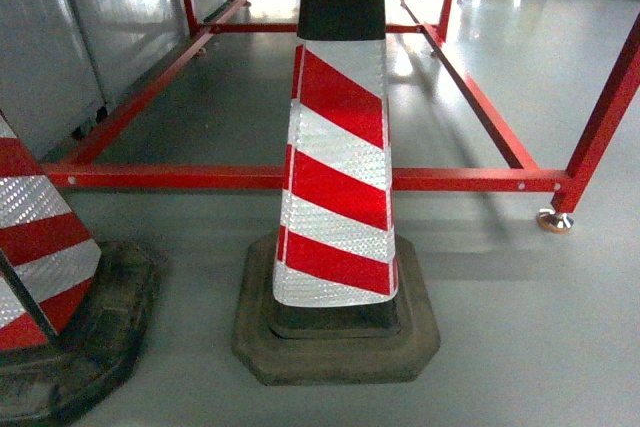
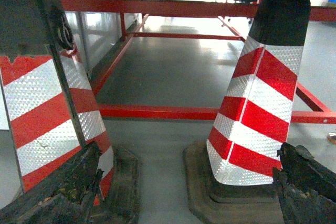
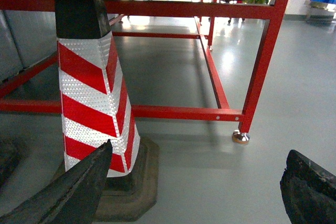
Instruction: Sort blue parts and orange caps into right shelf containers
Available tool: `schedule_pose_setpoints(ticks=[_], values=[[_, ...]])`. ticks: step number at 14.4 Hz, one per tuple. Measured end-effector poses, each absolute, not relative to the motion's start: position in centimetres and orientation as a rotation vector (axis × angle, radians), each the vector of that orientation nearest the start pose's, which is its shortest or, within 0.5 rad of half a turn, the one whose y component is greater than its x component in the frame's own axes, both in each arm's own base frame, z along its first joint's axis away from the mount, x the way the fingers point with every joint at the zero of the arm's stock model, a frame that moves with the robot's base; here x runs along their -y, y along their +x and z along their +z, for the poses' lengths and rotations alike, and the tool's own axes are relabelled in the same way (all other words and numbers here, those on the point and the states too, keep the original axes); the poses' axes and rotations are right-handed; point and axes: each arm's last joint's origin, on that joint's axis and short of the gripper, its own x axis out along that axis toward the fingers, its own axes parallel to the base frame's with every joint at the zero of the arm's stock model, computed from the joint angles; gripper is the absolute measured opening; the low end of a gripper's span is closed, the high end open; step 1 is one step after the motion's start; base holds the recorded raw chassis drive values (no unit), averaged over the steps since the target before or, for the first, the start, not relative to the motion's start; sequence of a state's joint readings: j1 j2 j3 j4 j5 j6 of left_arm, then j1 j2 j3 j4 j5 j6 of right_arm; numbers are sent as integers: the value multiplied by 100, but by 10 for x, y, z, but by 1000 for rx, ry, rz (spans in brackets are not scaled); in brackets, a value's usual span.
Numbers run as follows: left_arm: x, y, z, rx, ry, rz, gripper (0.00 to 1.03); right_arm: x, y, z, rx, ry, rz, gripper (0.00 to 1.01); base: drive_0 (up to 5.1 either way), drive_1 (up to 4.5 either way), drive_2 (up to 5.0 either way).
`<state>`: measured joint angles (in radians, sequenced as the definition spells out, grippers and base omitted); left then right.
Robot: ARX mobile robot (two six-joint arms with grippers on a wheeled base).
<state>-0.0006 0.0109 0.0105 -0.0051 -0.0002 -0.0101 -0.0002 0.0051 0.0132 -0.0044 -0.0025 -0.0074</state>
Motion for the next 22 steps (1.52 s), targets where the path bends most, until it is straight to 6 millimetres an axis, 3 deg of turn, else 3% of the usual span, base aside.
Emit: schedule_pose_setpoints(ticks=[22], values=[[0,98,166,-6,-10,0,98,0,97,167,3,-7,2,98,0,0,0]])
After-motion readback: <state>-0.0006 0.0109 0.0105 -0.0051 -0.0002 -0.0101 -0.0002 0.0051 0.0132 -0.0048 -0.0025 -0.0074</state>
